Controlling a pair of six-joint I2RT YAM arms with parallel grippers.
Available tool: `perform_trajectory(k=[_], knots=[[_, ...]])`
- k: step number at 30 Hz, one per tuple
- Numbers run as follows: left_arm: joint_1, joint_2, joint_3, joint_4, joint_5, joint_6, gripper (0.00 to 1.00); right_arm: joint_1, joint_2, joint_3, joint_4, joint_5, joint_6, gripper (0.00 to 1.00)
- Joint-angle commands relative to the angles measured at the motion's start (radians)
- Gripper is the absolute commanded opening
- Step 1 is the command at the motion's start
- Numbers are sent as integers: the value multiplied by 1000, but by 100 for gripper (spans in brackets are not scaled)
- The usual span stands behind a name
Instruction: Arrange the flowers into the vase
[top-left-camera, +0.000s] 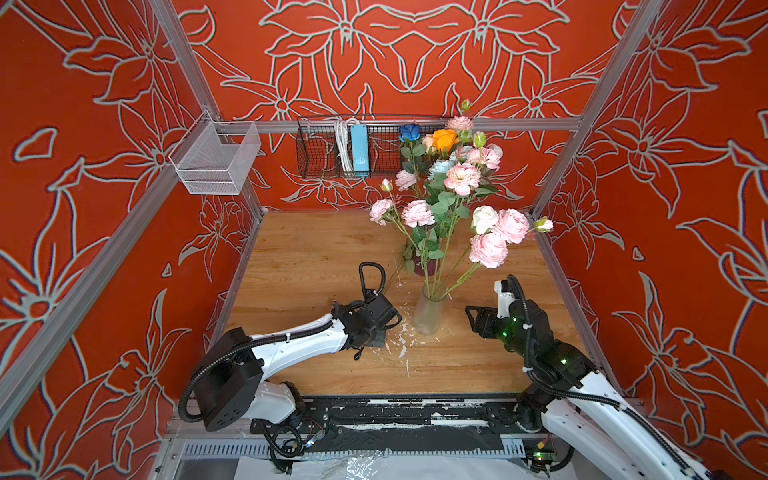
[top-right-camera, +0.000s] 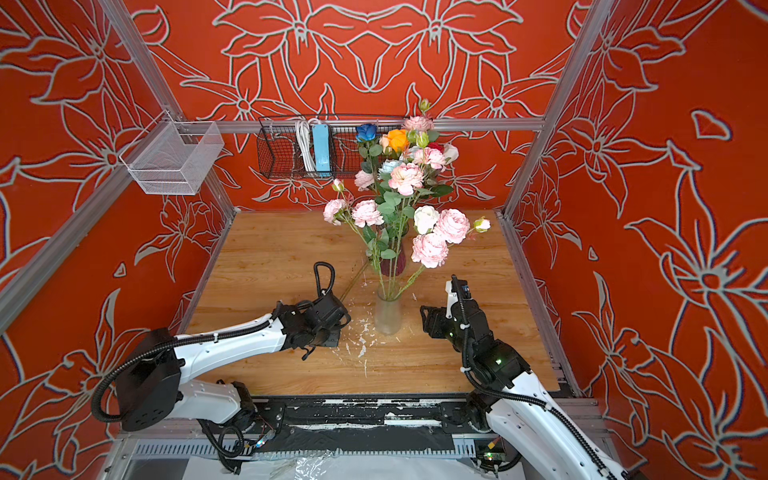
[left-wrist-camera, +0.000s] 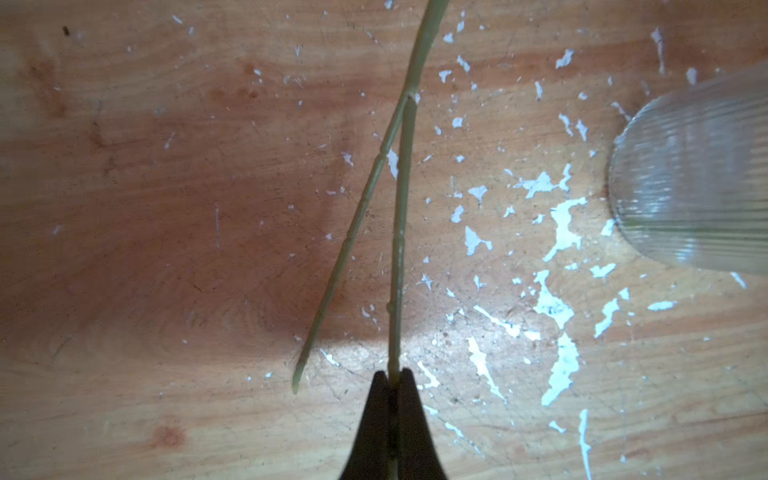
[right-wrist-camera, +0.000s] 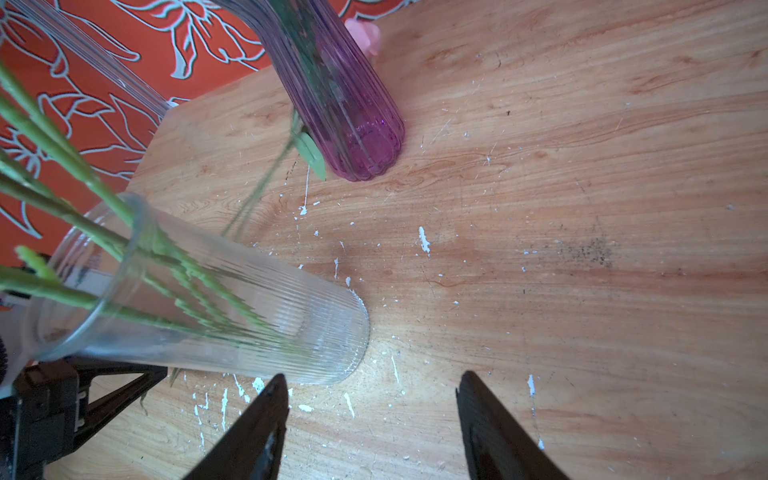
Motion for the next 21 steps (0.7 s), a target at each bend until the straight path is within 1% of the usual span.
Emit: perform_trajectory(k=[1,3,5,7,9,10,11,15,16,19,20,21], knots=[[41,-67,-32,71,40,3,0,-5,-10,27,11,-6,4,66],[76,-103,-43,68,51,10,0,-5,-11,29,6,-5,4,66],[114,-136,-59,86,86,47,0,-5,-11,24,10,-6,5,66],[188,-144,-91,132,184,71,0,-4,-9,18,16,-9,5,66],[254,-125,-122,168,243,92,1,-6,-4,19,18,-10,8,66],[278,-114,-124,158,239,106,6,-5,-3,22,16,-14,9,66],[296,-103,-122,150,237,120,14,-6,-4,23,17,-15,8,66],[358,-71,-83,77,206,124,25,-5,-12,35,-4,-10,2,66],[366,-65,-77,67,185,119,31,-4,-16,34,-3,-8,2,66],[402,-52,-63,76,197,134,32,-5,-19,39,-2,-11,1,66],[411,-49,-55,72,202,134,40,-4,-15,42,-4,-13,1,66],[414,-44,-40,63,199,138,46,-5,-12,47,-7,-14,0,66]])
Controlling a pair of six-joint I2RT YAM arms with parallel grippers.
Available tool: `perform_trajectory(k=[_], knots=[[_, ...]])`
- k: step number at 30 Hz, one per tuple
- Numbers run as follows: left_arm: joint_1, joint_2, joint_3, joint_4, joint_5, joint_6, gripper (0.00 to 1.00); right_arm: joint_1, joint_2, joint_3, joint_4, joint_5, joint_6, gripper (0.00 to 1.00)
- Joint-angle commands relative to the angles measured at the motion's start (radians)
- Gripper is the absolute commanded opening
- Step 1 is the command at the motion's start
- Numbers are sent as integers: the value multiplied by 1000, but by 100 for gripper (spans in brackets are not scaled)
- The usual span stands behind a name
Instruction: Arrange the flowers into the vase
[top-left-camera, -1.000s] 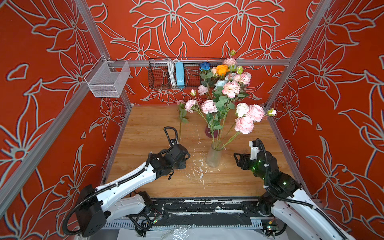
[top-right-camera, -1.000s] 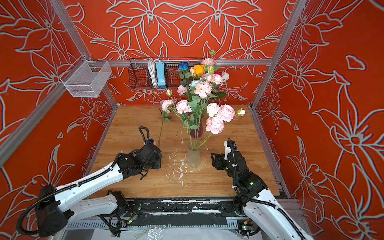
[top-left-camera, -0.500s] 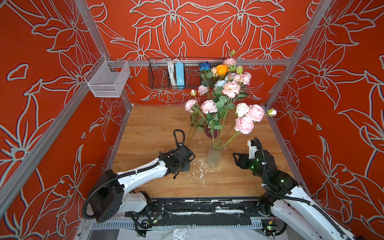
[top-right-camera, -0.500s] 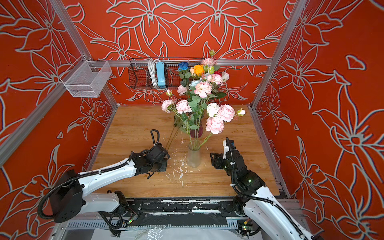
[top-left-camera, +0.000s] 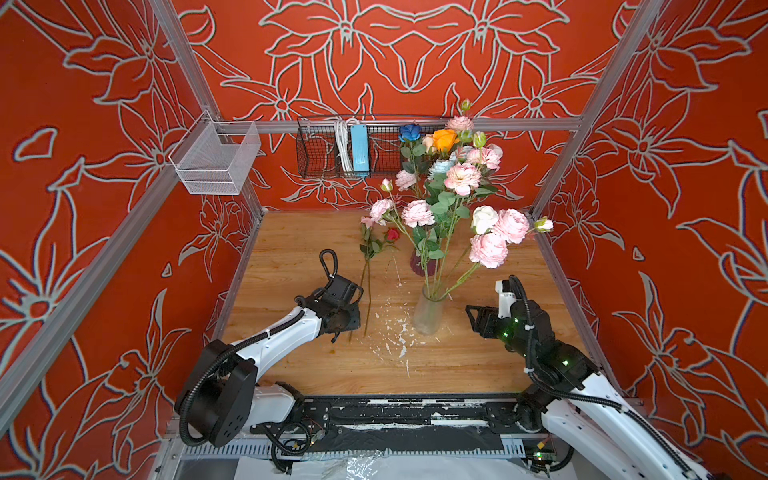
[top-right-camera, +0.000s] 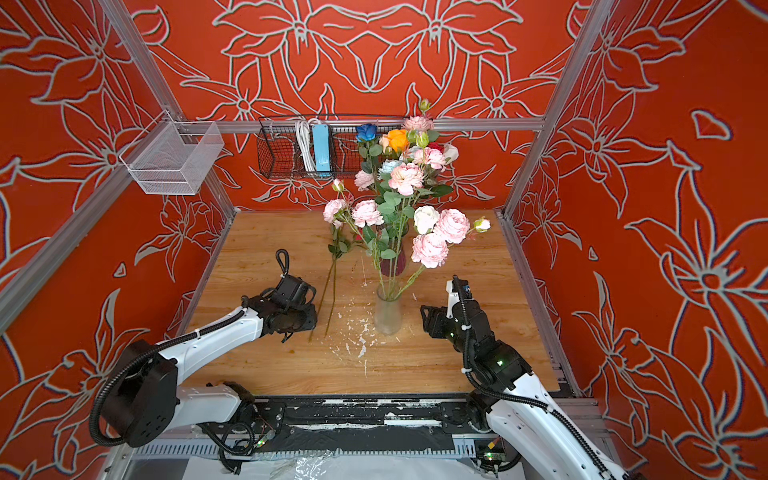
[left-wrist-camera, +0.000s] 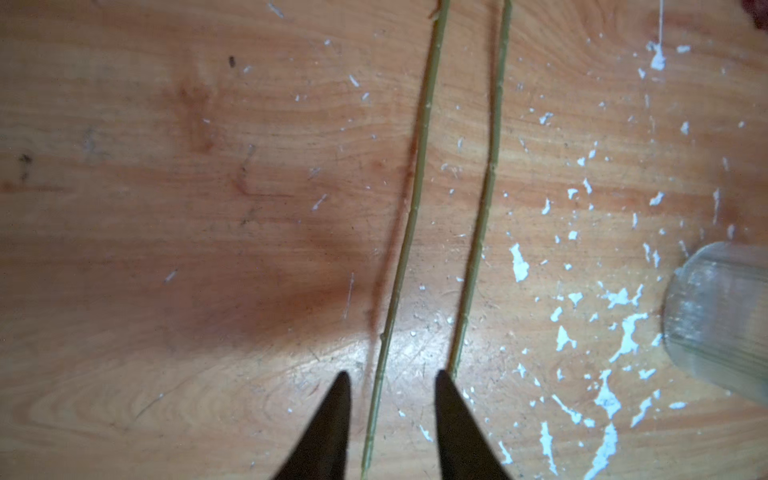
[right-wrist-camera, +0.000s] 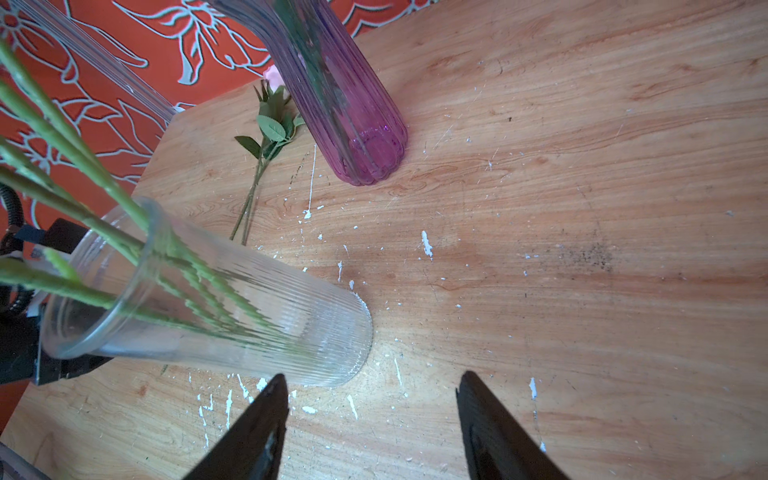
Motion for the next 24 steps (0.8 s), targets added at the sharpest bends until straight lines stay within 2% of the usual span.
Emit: perform_trajectory(k=[1,5,8,13,17,21,24], knots=[[18,17,56,-38,3,21,46,-4,-2,45,-6,-16,-2,66],[16,50,129,-53,44,30,47,-5,-11,36,-1,-4,-5,66],[4,125,212,-35,24,56,46,-5,3,31,16,-4,-1,66],[10,347,406,54,12,108,44,-4,23,32,31,-7,0,66],[30,551,602,-5,-4,119,39,-5,-6,37,4,14,-4,66],[37,669,720,-49,-56,107,36,-6,-44,45,-34,39,-15,66],[39,706,735,-40,-85,90,35,-6,-59,47,-46,46,-23,66]])
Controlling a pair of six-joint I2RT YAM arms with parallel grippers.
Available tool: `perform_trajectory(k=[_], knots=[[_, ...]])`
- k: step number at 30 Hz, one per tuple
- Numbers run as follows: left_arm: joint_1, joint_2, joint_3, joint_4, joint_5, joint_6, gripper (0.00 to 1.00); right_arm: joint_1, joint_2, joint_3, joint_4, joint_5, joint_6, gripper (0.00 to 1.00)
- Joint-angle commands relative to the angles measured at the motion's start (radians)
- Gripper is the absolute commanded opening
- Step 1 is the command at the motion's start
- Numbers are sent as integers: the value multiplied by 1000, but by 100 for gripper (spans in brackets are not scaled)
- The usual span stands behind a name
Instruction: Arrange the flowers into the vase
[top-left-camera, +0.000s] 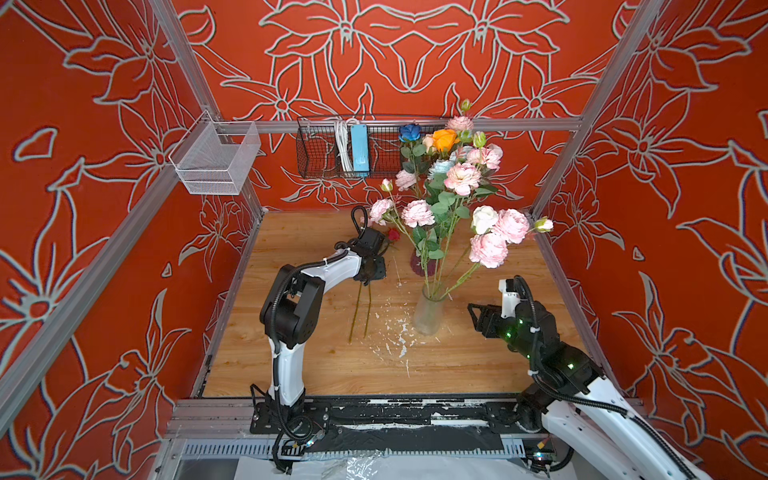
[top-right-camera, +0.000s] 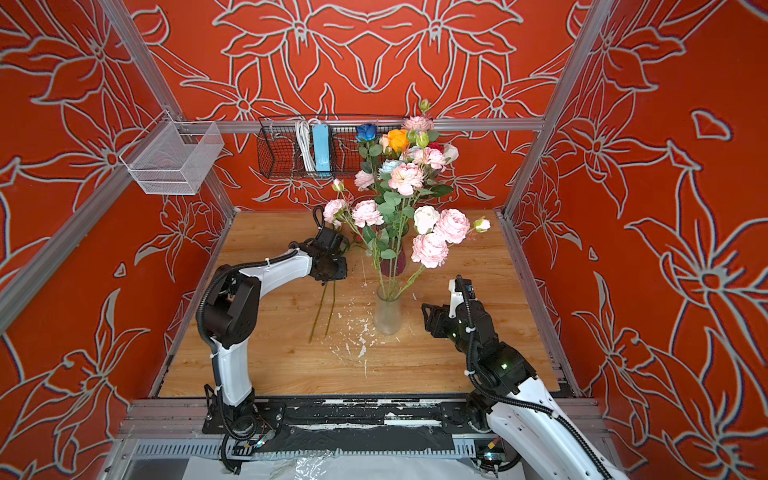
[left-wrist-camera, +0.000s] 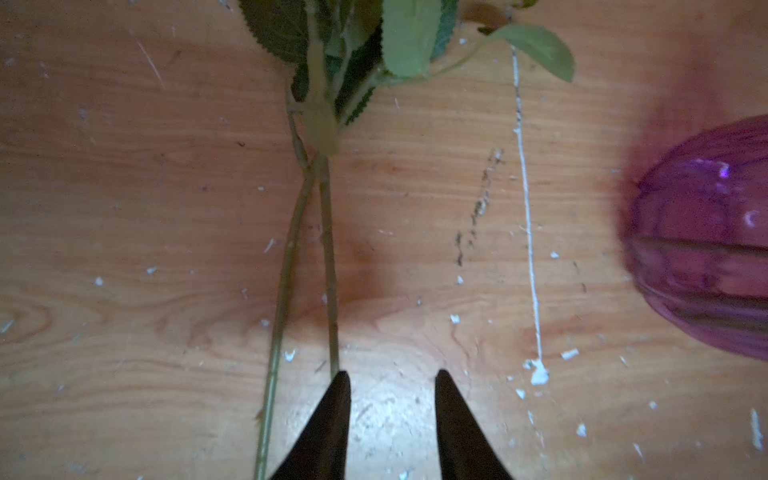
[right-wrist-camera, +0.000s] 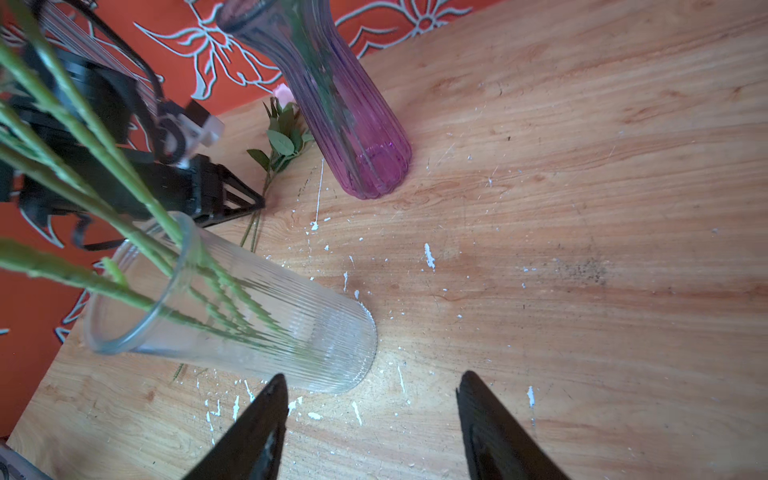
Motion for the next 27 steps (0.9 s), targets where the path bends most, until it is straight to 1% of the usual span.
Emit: perform_trajectory(k=[1,5,7,9,14,15,17,18,21,23,27], knots=[[7,21,24,-37,-60,-17,35,-6,-16,29,-32,33,-12,66],[6,26,13,-18,-64,-12,35,-6,-9,31,-38,33,-20,66],[8,44,36,-39,-92,3,35,-6,-5,33,-38,33,-22,66],[9,68,51,-42,-96,24,34,-6,-2,39,-41,31,-23,66],[15,114,61,-34,-63,26,22,-6,-20,58,-67,46,-23,66],[16,106,48,-16,-45,23,23,-6,-24,61,-73,48,-25,66],[17,84,40,-17,-27,27,29,-6,-25,70,-82,49,-25,66],[15,66,29,-8,-14,38,29,-6,-23,75,-85,48,-25,66],[18,21,-12,30,-8,49,23,-7,-6,89,-85,39,-26,66],[23,35,-4,28,6,56,22,-7,12,102,-87,29,-28,66],[28,97,17,38,59,64,29,-6,22,123,-92,29,-28,66]])
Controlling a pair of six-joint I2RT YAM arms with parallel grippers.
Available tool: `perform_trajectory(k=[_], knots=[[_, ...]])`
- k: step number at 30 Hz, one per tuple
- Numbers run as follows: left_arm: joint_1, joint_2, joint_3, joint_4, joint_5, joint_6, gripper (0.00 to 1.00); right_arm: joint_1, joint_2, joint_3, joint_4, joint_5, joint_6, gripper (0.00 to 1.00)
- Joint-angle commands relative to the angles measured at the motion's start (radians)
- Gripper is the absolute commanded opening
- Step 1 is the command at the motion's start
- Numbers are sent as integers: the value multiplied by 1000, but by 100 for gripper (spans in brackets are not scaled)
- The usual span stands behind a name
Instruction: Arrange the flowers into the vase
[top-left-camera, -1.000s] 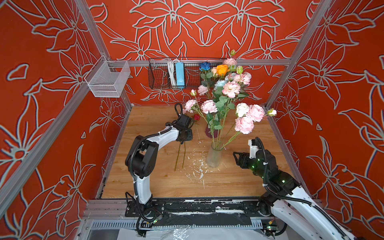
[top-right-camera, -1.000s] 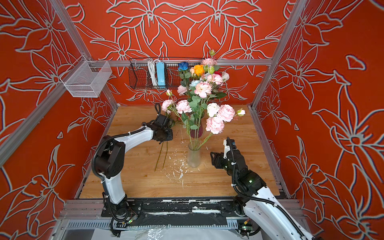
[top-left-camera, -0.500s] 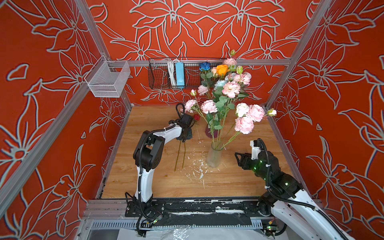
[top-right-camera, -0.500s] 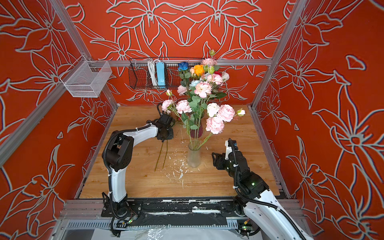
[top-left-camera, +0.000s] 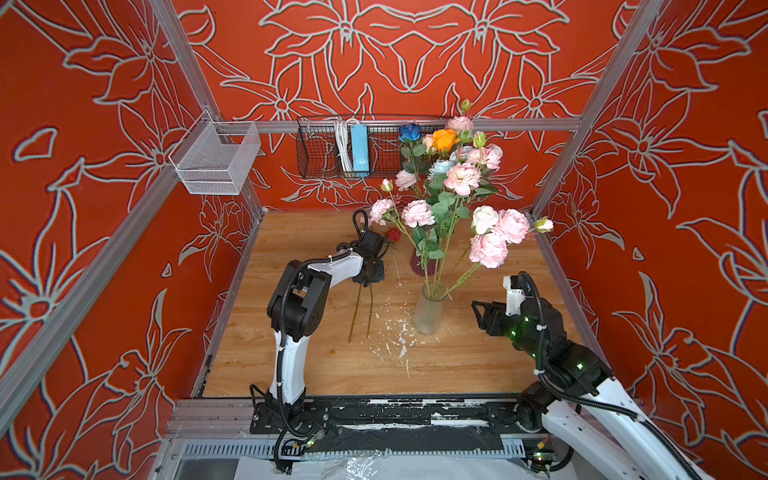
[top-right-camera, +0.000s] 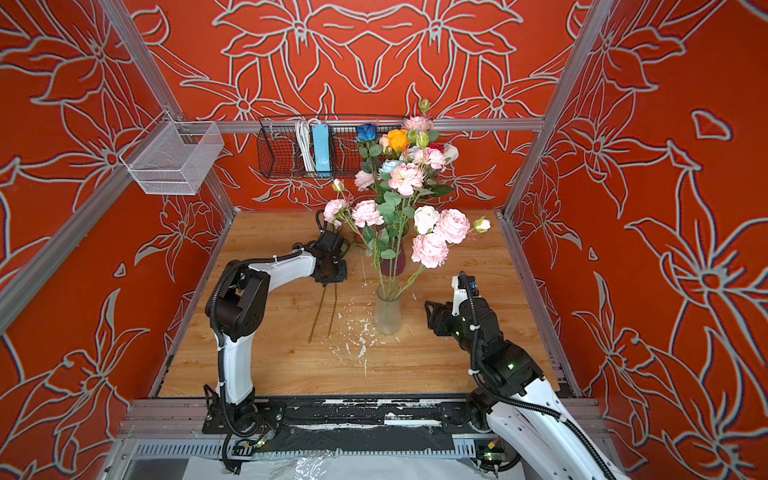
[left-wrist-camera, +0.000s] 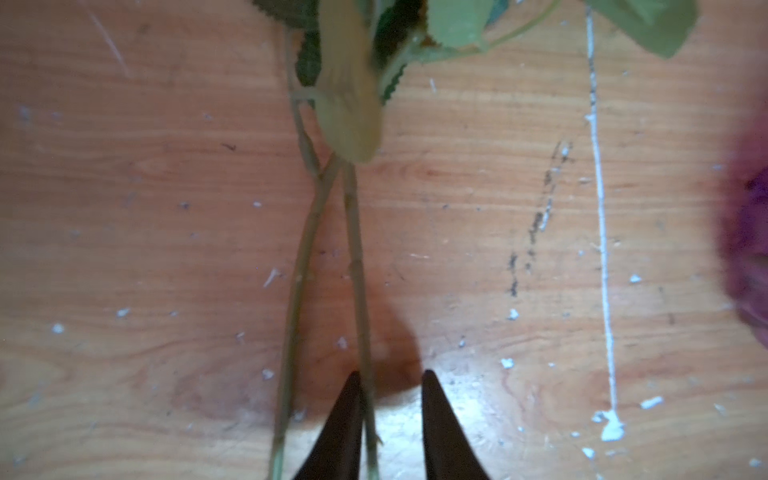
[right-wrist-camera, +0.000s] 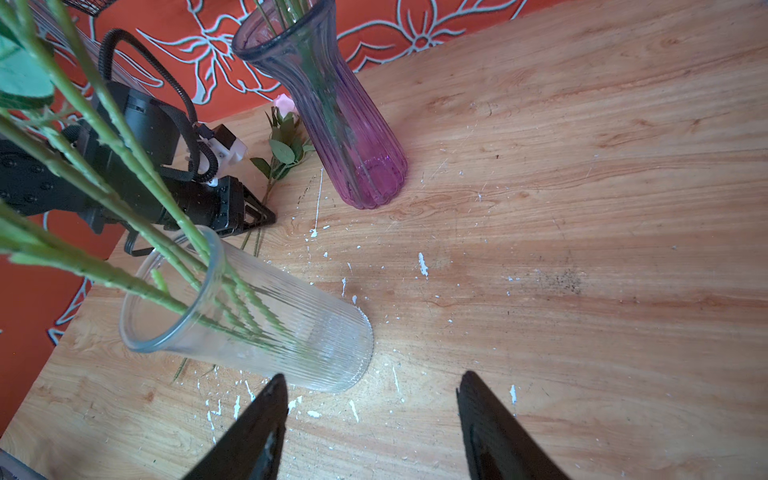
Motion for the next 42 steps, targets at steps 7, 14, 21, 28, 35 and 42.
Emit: perform_trajectory(k=[7,14,21,28,35,42], knots=[[10,33,30,-22,35,29,5,-6,-21,53,-45,19,6,66],[9,-216,-142,58,78,-13,0,-6,-36,71,-61,29,0,66],[5,-486,-293,91,153,-67,0,-6,-53,85,-73,33,-4,67],[6,-812,-481,54,93,-111,0,-6,-69,115,-98,-37,-24,66],[3,-1385,-729,170,110,-81,0,-6,-141,131,-61,-219,-61,66],[-25,-1541,-654,216,273,26,0,-3,-118,211,60,-454,-61,59]])
